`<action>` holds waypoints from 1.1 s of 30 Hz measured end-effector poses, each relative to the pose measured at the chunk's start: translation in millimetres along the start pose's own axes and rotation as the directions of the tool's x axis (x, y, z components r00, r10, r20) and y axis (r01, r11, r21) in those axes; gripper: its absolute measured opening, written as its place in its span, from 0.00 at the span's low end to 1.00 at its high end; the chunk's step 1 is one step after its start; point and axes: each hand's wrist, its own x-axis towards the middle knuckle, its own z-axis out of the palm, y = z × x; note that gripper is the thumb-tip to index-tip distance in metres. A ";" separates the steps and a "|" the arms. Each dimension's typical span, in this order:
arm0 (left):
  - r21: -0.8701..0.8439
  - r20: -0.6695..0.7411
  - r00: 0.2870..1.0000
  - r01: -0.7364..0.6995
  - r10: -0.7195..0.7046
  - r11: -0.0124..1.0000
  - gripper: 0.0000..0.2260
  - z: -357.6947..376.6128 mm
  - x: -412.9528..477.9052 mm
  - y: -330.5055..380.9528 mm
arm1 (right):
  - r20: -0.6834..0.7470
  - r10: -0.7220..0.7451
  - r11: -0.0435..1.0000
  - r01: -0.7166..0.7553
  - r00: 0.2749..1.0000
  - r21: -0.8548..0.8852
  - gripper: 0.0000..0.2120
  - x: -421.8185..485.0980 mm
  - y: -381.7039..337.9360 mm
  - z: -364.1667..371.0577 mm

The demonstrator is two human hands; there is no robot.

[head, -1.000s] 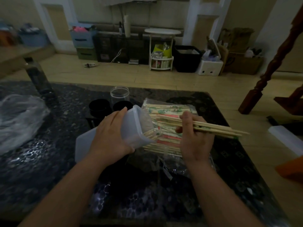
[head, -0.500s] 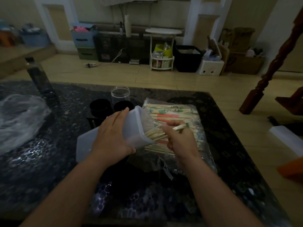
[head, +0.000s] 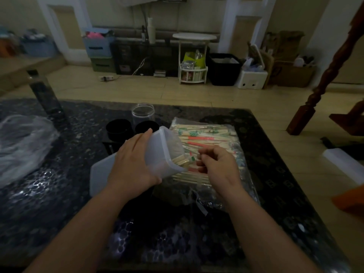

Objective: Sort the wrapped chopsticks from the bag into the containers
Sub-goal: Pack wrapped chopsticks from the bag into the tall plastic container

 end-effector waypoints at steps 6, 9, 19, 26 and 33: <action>-0.016 -0.040 0.999 0.030 -0.031 0.999 0.58 -0.6 1.1 -2.1 | 0.186 0.024 0.753 0.105 0.982 -0.650 0.11 5.0 5.2 -11.7; -0.015 -0.040 0.999 0.034 -0.034 0.999 0.58 -1.1 1.3 -3.0 | 0.280 0.158 0.557 0.149 0.947 -0.817 0.07 2.3 8.7 -10.7; -0.020 -0.050 0.998 0.043 -0.044 0.999 0.58 -0.7 2.3 -5.5 | 0.167 0.103 0.243 0.138 0.981 -0.960 0.10 -10.4 16.4 -1.4; -0.040 -0.053 0.998 0.033 -0.035 0.999 0.57 -1.4 1.8 -5.8 | 0.177 0.026 0.349 0.157 0.984 -0.924 0.24 -9.2 27.1 3.7; -0.041 -0.030 0.999 0.035 -0.036 0.999 0.57 -2.4 1.3 -5.8 | 0.252 0.138 0.397 0.180 0.958 -0.900 0.18 3.9 55.6 -0.7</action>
